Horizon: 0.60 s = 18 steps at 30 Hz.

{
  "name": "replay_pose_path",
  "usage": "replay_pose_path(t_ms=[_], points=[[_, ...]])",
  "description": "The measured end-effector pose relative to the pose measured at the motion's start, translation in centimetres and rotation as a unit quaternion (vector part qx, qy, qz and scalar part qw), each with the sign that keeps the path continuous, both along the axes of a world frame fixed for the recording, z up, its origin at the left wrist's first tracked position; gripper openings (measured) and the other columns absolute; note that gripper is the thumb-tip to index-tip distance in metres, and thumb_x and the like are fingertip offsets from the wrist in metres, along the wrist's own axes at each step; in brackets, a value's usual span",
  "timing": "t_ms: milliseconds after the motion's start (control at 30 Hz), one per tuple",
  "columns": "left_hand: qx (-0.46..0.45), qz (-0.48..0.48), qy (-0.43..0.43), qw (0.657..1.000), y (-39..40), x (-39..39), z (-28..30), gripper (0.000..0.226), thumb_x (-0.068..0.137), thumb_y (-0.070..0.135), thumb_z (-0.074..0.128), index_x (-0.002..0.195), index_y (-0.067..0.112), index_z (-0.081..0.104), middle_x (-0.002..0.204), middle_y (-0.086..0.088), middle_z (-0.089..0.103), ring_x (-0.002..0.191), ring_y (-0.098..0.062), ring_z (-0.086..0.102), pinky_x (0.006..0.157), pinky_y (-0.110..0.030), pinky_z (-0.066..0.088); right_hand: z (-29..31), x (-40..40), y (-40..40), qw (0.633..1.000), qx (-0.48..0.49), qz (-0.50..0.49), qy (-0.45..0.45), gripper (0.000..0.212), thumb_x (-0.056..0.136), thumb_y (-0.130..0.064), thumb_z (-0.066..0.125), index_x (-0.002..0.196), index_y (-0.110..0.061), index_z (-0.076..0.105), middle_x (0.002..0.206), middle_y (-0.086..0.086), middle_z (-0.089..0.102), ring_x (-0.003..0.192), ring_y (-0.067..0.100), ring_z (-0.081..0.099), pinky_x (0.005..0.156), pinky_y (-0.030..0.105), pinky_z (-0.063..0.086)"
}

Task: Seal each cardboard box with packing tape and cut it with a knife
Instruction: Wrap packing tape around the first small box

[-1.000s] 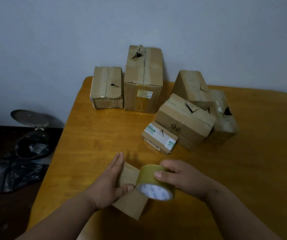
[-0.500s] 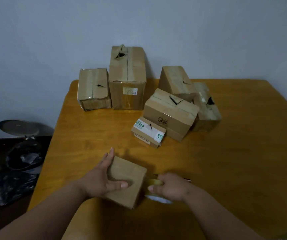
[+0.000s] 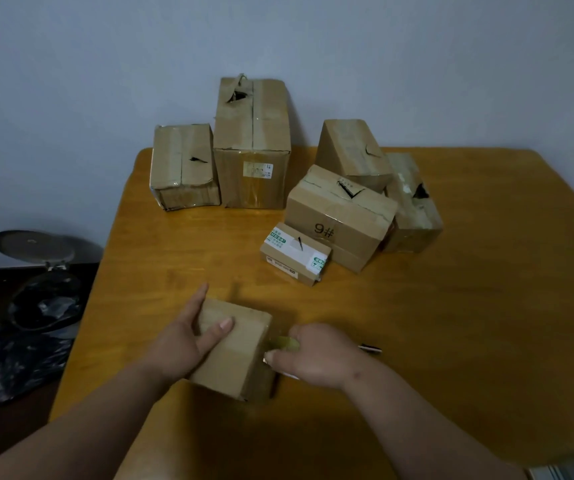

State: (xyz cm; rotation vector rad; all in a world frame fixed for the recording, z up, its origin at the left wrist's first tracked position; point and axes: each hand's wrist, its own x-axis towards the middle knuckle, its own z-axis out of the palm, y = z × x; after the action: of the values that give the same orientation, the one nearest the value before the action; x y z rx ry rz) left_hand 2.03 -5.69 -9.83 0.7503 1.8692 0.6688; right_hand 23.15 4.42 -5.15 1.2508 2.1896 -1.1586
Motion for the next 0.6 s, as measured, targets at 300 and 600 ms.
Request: replay_pose_path(t_ms=[300, 600], points=[[0.035, 0.069, 0.028, 0.997, -0.3, -1.9, 1.2, 0.066, 0.089, 0.051, 0.059, 0.147, 0.051, 0.028, 0.150, -0.003, 0.030, 0.130, -0.029, 0.041, 0.097, -0.048, 0.045, 4.2, -1.6, 1.8, 0.983, -0.109, -0.035, 0.144, 0.021, 0.083, -0.023, 0.071, 0.103, -0.021, 0.066, 0.100, 0.001, 0.066, 0.095, 0.020, 0.062, 0.078, 0.035, 0.049], [-0.022, -0.037, -0.021, 0.999, -0.7, -2.2, 2.9, 0.112, 0.068, 0.073, 0.067, 0.155, 0.036, 0.008, 0.162, 0.006, 0.010, 0.141, -0.022, 0.030, 0.109, -0.043, 0.039, 3.2, -3.5, -0.1, 0.967, -0.095, -0.092, 0.217, 0.031, 0.073, -0.052, 0.078, 0.087, -0.026, 0.069, 0.083, -0.008, 0.071, 0.076, 0.005, 0.066, 0.061, 0.023, 0.049]])
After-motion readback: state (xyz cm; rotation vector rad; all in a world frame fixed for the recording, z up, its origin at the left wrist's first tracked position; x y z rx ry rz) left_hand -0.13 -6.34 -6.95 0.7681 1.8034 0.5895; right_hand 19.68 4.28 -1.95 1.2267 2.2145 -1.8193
